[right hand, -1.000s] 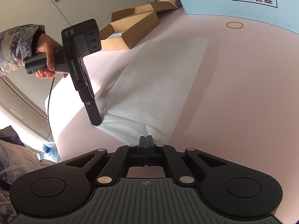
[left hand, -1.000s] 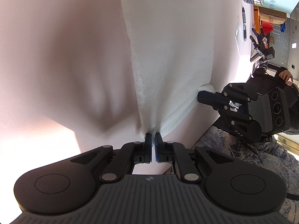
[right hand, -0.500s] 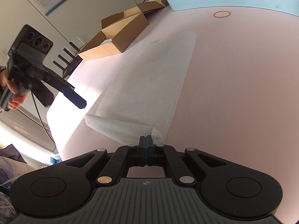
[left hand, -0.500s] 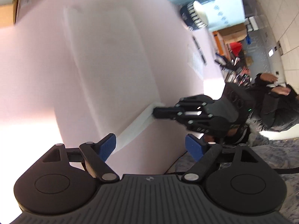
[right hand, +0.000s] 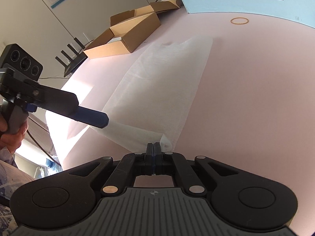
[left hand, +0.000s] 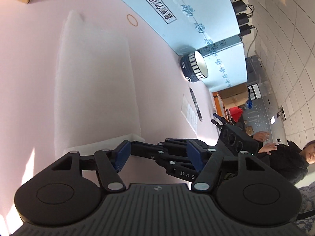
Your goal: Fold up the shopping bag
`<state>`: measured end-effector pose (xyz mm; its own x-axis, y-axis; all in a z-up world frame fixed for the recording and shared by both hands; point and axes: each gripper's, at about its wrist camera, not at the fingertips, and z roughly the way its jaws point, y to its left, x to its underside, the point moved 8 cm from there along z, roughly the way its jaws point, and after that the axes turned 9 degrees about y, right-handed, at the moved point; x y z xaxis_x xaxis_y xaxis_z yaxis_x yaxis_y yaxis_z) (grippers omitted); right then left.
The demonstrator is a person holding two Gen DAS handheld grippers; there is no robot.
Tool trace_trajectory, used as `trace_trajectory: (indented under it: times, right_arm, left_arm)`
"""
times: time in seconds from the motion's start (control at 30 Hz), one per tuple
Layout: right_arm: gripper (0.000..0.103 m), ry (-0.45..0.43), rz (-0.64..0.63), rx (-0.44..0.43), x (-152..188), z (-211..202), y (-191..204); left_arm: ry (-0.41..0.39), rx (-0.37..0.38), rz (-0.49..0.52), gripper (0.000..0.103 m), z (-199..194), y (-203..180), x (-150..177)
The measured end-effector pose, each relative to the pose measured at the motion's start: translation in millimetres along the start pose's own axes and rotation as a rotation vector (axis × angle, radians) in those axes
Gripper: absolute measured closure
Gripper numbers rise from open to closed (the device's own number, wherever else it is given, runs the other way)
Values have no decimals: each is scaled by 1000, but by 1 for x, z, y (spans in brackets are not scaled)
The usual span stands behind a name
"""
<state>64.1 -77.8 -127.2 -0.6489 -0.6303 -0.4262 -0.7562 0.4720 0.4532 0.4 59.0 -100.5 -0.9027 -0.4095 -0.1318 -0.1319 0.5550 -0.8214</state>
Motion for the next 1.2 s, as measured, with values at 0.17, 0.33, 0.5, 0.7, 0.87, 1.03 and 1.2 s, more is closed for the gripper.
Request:
trace_trajectory:
  times: [0.17,0.33,0.5,0.7,0.87,1.03,1.2]
  right_arm:
    - [103,-13,-4,4,2,0,0]
    - [103,-22,-14,12,3,0,1]
    - [103,-40,-15,14,5,-1,1]
    - [103,-47,-35,37,7,-3,4]
    - [103,-44,-66,64,7,-5,7]
    - [90,-50,-111,83,6,-11,12]
    - [79,-60,-320,188,3,-32,27]
  left_arm:
    - [-1,-76,-67,57,7,27,3]
    - [-24,-127,-96,67,6,38,-1]
    - [-29,-162,-75,67,0,41,-2]
    - [-48,-199,-11,73,-6,43,3]
    - [-30,-317,118,73,0,31,4]
    - [15,-425,190,74,7,21,2]
    - [37,-429,205,74,7,23,0]
